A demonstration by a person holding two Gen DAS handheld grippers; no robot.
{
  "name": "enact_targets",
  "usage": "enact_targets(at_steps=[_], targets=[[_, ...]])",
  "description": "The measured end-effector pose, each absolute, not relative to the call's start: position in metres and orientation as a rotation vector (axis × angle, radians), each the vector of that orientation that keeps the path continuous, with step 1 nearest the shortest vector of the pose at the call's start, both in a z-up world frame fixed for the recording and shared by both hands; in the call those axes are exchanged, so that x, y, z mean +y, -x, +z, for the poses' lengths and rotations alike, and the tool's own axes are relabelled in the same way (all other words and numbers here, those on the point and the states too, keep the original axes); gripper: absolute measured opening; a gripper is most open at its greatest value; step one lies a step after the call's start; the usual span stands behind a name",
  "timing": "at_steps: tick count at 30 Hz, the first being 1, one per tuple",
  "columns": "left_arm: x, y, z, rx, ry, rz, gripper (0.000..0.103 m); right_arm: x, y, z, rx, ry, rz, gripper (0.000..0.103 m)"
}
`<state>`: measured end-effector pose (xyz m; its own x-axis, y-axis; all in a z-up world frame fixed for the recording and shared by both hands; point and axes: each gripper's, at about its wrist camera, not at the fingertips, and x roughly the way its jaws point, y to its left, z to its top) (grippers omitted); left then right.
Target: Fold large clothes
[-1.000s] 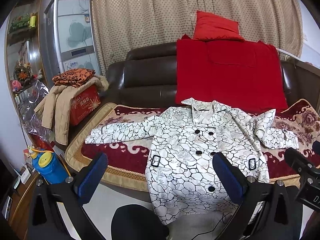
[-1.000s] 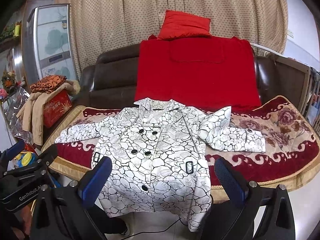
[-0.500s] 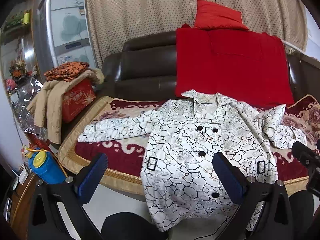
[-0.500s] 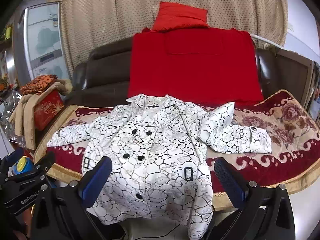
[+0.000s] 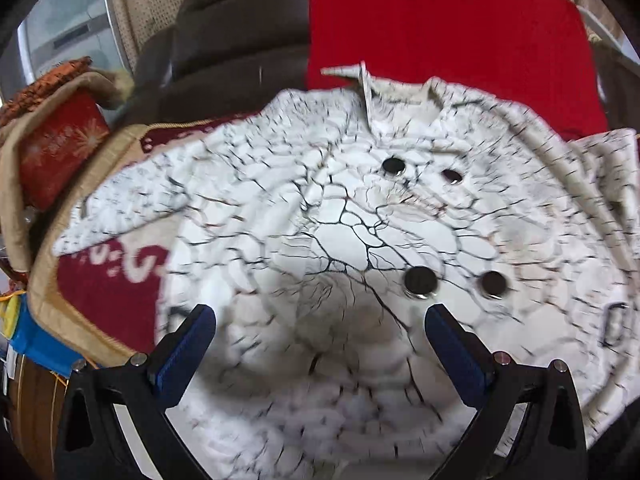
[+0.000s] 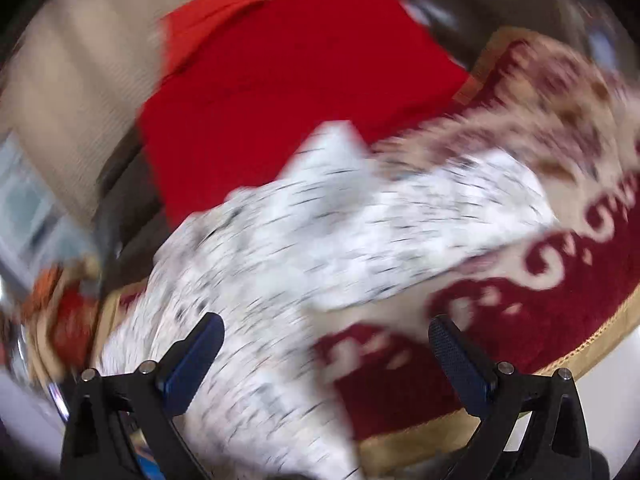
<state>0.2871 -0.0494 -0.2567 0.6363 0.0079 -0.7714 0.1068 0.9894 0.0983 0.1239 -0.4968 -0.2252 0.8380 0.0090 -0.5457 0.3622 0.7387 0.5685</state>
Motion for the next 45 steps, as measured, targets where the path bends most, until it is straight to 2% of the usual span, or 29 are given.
enact_targets(at_steps=[3,5,13,14,17,19,20,24,31,36,43,45], targets=[[-0.053,-0.302,-0.274,0.951,-0.082,-0.085,0.103,-0.564,-0.125,-0.257,0.510,-0.972,-0.260,0.103],[-0.054,-0.302,-0.276,0.924,-0.071,-0.085,0.103,-0.593,-0.125,-0.273,0.485,-1.063,-0.314,0.103],[-0.040,-0.307,-0.289,0.932,-0.005,-0.079,0.103,-0.643,-0.138,-0.297,0.391,-1.267,-0.314,0.099],[-0.041,-0.306,-0.289,0.928,0.000,-0.078,0.103,-0.645,-0.143,-0.294,0.389,-1.263,-0.317,0.094],[-0.039,-0.306,-0.291,0.912,-0.003,-0.073,0.103,-0.650,-0.157,-0.296,0.392,-1.247,-0.333,0.071],[-0.039,-0.307,-0.290,0.923,-0.012,-0.079,0.103,-0.656,-0.170,-0.296,0.412,-1.236,-0.355,0.046],[-0.037,-0.304,-0.288,0.923,-0.013,-0.083,0.103,-0.660,-0.176,-0.297,0.419,-1.243,-0.348,0.030],[-0.040,-0.300,-0.276,0.889,-0.047,-0.082,0.103,-0.650,-0.184,-0.280,0.378,-1.134,-0.353,0.014],[-0.043,-0.275,-0.239,0.663,-0.115,-0.074,0.103,-0.578,-0.194,-0.202,0.267,-0.890,-0.197,0.013],[-0.031,-0.274,-0.237,0.665,-0.115,-0.056,0.103,-0.495,-0.220,-0.146,0.257,-0.772,0.034,0.013],[0.009,-0.269,-0.236,0.662,-0.032,0.012,0.103,-0.378,-0.286,-0.136,0.360,-0.711,0.323,0.013],[0.018,-0.271,-0.237,0.668,-0.015,0.026,0.103,-0.346,-0.302,-0.144,0.424,-0.716,0.388,0.018]])
